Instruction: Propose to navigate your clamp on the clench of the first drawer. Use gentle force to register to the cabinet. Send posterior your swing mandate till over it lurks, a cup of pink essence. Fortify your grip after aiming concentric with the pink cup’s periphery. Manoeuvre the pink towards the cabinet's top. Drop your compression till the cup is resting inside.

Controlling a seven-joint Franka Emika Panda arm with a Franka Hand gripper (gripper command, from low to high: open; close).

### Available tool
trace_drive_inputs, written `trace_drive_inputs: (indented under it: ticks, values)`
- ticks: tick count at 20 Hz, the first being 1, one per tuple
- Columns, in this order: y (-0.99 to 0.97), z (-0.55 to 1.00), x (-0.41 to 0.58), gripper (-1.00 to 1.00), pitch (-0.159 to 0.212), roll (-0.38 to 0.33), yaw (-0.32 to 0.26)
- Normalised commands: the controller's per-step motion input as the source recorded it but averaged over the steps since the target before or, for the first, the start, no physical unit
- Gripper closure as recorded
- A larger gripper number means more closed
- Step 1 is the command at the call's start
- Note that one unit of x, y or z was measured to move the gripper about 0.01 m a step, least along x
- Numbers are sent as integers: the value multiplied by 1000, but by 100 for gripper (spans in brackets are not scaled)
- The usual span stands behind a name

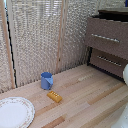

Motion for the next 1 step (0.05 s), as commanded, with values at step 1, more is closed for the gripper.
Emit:
trace_drive_inputs:
  ticks: [1]
  values:
    - [103,489,3,-100,-3,111,101]
